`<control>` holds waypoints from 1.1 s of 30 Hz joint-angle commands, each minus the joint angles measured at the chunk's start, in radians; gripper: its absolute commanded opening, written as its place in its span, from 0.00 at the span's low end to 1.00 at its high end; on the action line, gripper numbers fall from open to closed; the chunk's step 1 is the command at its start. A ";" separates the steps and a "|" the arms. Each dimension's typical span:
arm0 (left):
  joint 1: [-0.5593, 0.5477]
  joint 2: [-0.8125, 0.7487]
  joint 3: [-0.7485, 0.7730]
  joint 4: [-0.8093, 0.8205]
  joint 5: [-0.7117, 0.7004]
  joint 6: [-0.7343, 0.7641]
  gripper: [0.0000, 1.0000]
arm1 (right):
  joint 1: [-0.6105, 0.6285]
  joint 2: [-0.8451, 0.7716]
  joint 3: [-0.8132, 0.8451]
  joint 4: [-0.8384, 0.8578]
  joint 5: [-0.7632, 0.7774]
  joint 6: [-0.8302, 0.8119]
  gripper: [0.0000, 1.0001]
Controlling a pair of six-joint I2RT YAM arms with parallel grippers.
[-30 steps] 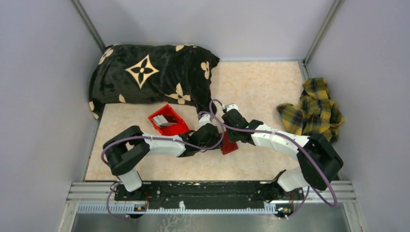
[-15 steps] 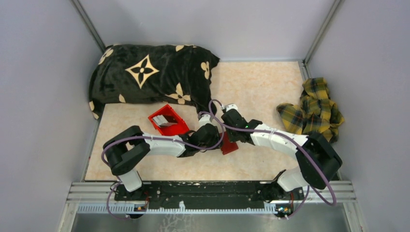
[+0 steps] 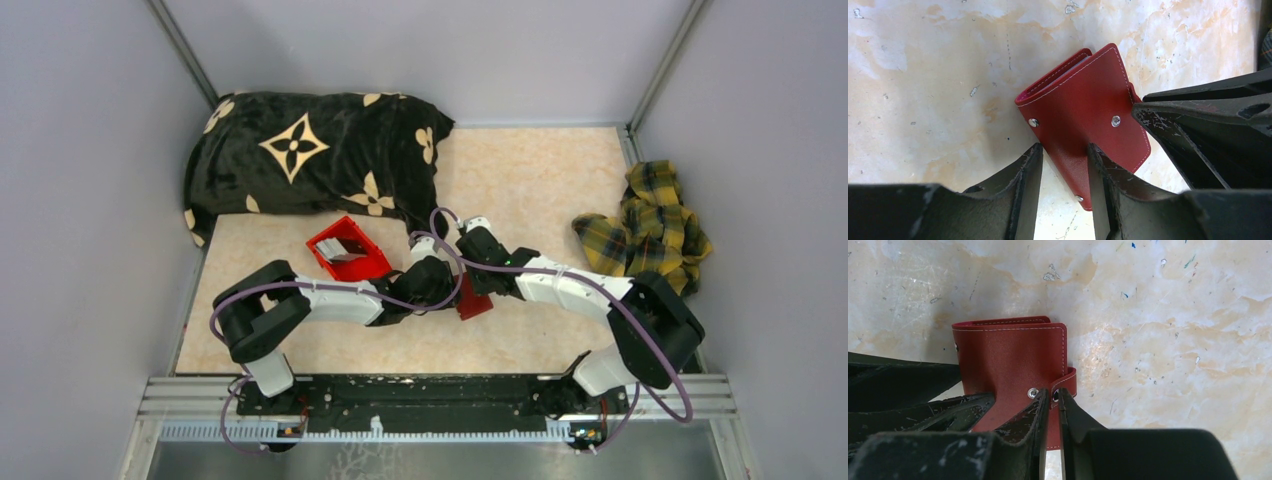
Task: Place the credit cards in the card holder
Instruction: Close the card holder at the center of the board.
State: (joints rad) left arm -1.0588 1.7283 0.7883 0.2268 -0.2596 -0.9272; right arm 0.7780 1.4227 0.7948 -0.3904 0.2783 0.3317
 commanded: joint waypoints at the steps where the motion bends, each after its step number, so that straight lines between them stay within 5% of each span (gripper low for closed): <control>1: -0.004 0.056 -0.044 -0.121 0.033 0.001 0.46 | 0.011 0.002 0.046 0.012 0.020 -0.010 0.10; 15: -0.004 0.067 -0.042 -0.112 0.036 0.000 0.46 | 0.037 0.031 0.056 0.012 0.018 -0.011 0.01; 33: -0.004 0.076 -0.036 -0.106 0.040 0.005 0.46 | 0.061 0.051 0.070 -0.012 0.034 -0.009 0.00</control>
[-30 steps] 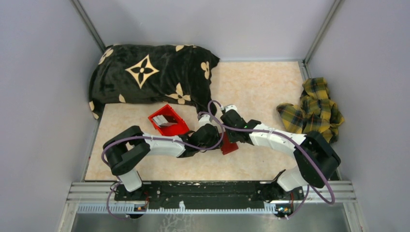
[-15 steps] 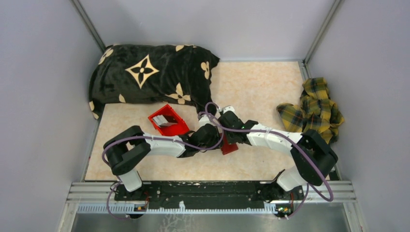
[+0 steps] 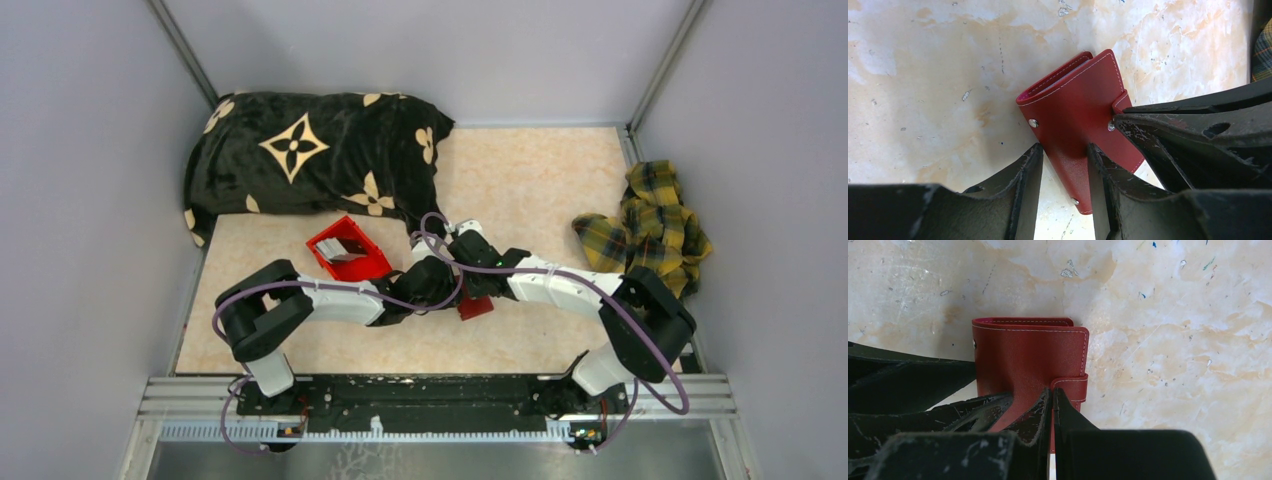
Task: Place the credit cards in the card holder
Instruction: Close the card holder at the center of the board.
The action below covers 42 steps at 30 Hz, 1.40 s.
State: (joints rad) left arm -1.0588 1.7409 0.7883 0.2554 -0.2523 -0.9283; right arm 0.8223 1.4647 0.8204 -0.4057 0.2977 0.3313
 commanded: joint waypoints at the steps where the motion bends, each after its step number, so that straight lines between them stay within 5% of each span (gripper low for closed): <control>1: -0.004 0.062 -0.036 -0.135 0.032 0.005 0.46 | 0.018 0.009 0.043 0.002 0.015 -0.008 0.00; 22: -0.004 0.063 -0.041 -0.126 0.036 0.000 0.46 | 0.041 0.029 0.034 -0.002 0.023 -0.003 0.00; 42: -0.009 0.067 -0.197 0.103 0.108 -0.091 0.42 | 0.069 0.061 0.042 -0.013 0.027 0.028 0.00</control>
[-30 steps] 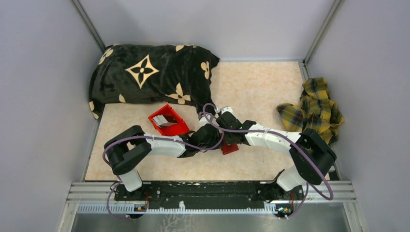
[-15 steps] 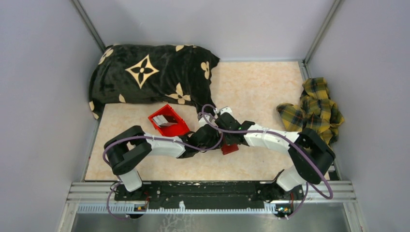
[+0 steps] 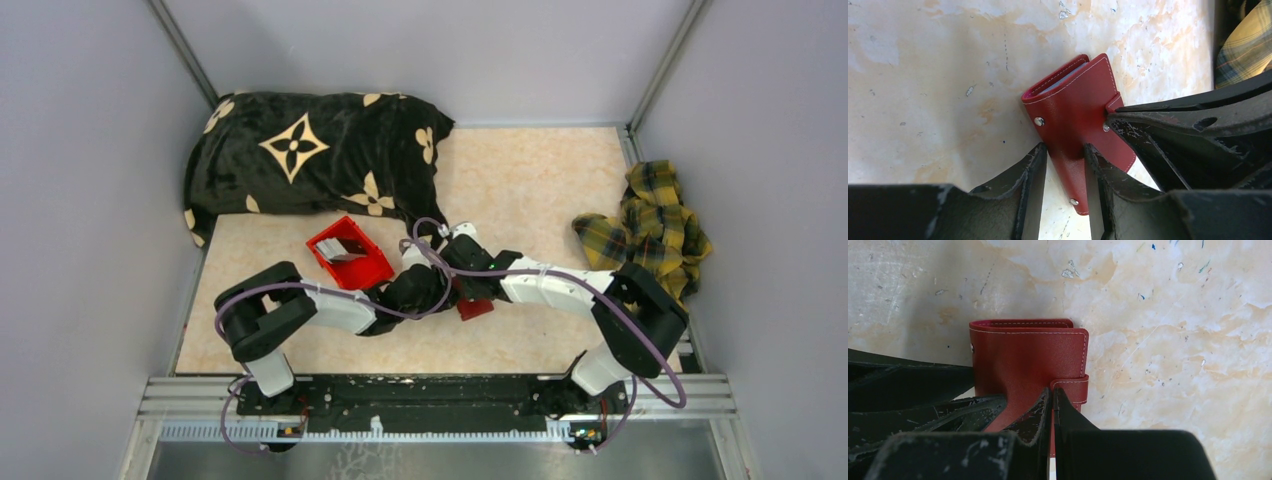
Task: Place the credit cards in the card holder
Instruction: Close the card holder at the center of the board.
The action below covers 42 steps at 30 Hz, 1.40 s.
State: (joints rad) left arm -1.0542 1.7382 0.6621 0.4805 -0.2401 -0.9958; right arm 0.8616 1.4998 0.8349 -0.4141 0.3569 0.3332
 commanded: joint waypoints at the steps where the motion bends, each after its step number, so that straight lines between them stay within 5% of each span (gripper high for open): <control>1: -0.013 0.070 -0.077 -0.115 0.097 -0.029 0.41 | 0.033 0.026 0.028 -0.007 -0.031 0.028 0.00; 42: -0.027 0.110 -0.157 0.013 0.086 -0.151 0.33 | 0.083 -0.052 0.002 -0.076 0.134 0.065 0.00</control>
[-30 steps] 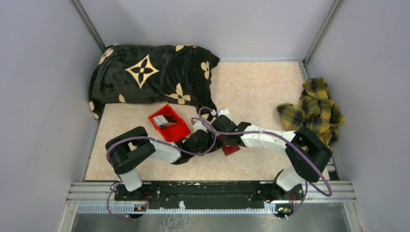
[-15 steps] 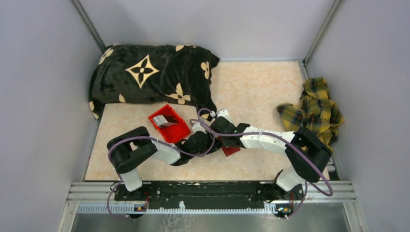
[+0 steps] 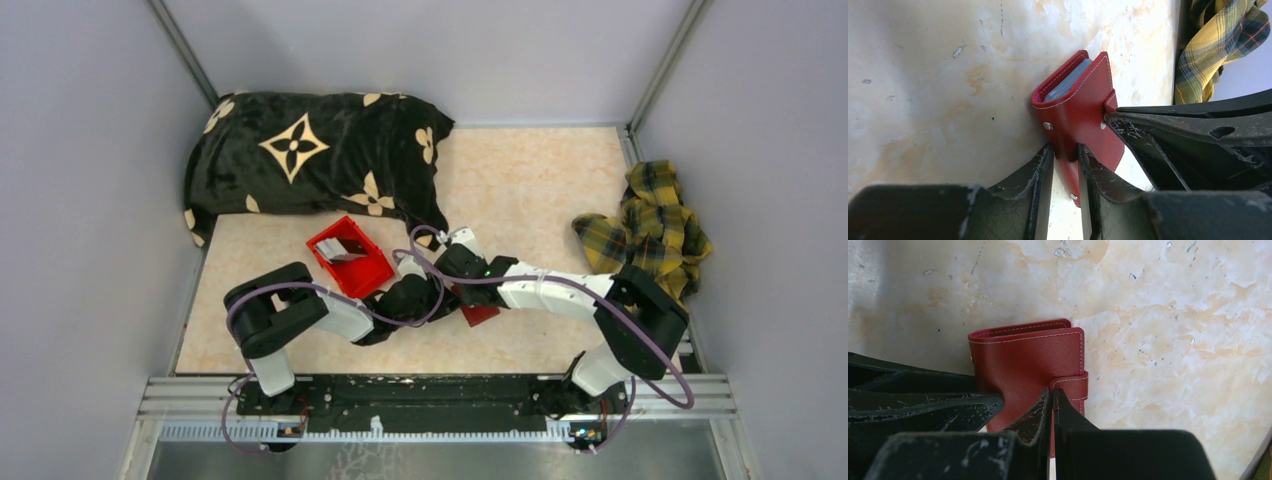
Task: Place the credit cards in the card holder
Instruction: Close the card holder at the center of the board.
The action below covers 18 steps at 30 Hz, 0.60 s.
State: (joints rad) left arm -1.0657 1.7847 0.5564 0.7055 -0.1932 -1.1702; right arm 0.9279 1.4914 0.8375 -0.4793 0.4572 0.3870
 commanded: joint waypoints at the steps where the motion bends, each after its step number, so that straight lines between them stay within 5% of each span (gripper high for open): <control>1: -0.016 0.064 -0.052 -0.212 0.039 0.024 0.33 | 0.016 -0.043 -0.001 -0.013 0.034 0.010 0.00; 18: -0.017 0.068 -0.046 -0.216 0.040 0.024 0.32 | 0.017 -0.075 -0.034 -0.021 0.035 0.009 0.00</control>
State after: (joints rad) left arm -1.0702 1.7863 0.5564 0.7067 -0.1883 -1.1770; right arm 0.9337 1.4536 0.8093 -0.5060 0.4808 0.3889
